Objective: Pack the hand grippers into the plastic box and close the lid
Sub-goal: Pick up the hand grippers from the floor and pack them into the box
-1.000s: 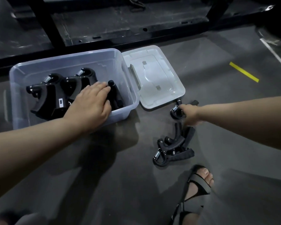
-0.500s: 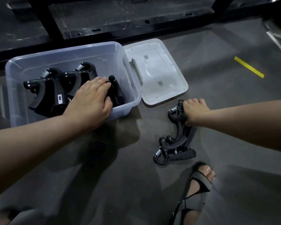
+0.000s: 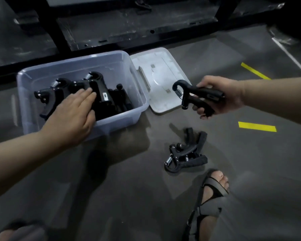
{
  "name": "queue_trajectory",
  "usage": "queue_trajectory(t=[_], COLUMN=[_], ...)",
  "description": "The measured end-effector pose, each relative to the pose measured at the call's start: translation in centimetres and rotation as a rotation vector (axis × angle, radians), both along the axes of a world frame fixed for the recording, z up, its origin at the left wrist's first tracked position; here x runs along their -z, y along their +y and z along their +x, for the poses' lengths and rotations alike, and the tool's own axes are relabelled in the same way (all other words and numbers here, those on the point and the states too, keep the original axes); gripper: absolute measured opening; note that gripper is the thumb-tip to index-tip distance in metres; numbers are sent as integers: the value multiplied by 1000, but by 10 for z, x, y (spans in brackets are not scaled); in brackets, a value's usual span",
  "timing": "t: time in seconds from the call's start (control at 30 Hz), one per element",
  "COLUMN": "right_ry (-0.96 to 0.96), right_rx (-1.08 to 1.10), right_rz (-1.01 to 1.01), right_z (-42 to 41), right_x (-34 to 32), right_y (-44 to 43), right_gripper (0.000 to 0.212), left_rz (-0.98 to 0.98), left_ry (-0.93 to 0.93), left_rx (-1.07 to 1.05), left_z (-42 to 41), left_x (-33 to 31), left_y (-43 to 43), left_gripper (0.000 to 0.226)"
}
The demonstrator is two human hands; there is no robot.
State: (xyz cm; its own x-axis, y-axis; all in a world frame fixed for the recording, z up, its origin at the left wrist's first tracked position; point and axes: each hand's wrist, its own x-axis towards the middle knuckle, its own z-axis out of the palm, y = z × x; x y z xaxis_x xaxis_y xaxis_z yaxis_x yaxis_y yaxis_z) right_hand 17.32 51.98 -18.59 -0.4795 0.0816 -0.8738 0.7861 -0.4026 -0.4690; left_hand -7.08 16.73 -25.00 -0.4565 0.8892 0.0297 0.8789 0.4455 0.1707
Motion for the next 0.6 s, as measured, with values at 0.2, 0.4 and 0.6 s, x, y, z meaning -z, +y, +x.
queue_trajectory(t=[0.2,0.4,0.6], right_ry=[332,316,264], right_rx=[-16,42,3], right_rz=[-489,-28,171], right_z=[-33,-123,-199], right_x=[-41,-52,-25], right_y=[-22,-109,-182], right_gripper=[51,39,13], left_rz=[-109,-79,61], left_ry=[26,-29,-174], left_rx=[-103,-267,-403], left_z=[-17,-20,-25], left_x=[-4,-9,-7], left_y=[-43,-61,-60], left_gripper=[66,65,57])
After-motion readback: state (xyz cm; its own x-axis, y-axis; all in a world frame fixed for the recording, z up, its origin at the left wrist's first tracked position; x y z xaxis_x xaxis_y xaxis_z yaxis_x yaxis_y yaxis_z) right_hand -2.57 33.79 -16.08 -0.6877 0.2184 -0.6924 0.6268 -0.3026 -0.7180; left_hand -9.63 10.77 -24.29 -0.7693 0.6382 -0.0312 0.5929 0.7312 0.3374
